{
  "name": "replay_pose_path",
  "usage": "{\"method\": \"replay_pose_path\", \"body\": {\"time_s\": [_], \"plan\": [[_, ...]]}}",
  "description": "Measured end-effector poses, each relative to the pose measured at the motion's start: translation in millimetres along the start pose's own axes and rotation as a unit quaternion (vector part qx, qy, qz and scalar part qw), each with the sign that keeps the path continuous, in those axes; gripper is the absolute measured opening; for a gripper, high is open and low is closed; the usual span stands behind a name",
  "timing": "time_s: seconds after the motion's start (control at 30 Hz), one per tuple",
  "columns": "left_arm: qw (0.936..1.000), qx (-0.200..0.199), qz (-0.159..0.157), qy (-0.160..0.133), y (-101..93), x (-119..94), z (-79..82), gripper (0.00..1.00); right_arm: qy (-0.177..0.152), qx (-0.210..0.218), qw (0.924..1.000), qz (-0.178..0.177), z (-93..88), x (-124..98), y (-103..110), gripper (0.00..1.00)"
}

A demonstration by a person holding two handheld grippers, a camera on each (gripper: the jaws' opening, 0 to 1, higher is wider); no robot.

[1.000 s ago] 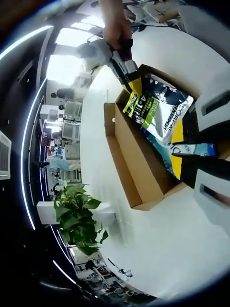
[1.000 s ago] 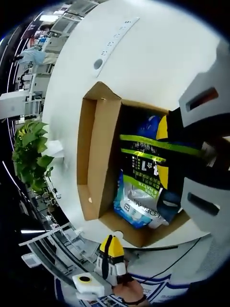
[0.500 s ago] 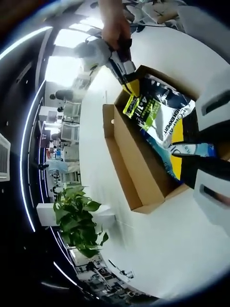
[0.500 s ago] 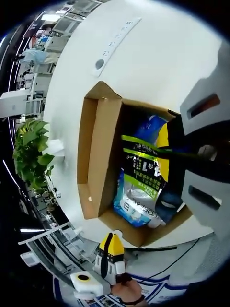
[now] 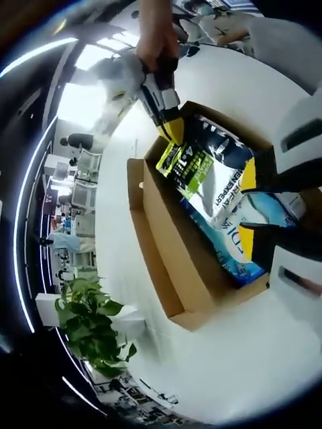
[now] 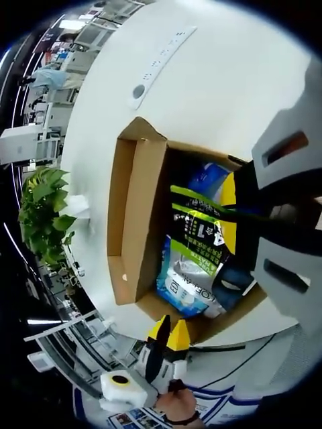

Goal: Operate the shoe box by opening the lid, removing the specified soft item, and placing it in the target area until the item is outside and the box remains undamaged.

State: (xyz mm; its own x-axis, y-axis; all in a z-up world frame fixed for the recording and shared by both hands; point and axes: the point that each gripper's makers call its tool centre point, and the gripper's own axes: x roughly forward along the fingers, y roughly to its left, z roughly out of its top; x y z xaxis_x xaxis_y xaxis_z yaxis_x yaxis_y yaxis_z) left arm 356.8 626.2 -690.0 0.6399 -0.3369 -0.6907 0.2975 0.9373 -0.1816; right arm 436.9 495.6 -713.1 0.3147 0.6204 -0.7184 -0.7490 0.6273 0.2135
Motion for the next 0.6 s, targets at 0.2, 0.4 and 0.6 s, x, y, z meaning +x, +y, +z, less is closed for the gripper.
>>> {"method": "replay_pose_path", "body": {"time_s": [0.2,0.4,0.6], "plan": [[0.9985,-0.040,-0.029,0.025,-10.3,13.1,-10.3,0.20,0.000,0.001,1.0000,-0.001,-1.9,-0.2,-1.7,0.03],[0.9963,-0.061,-0.040,0.046,-15.0,24.2,-16.7,0.20,0.000,0.001,1.0000,0.000,-3.2,-0.5,-2.7,0.03],[0.9905,-0.104,-0.054,0.071,-20.1,32.1,-24.7,0.19,0.000,0.000,1.0000,-0.001,-4.1,-0.9,-2.9,0.03]]}}
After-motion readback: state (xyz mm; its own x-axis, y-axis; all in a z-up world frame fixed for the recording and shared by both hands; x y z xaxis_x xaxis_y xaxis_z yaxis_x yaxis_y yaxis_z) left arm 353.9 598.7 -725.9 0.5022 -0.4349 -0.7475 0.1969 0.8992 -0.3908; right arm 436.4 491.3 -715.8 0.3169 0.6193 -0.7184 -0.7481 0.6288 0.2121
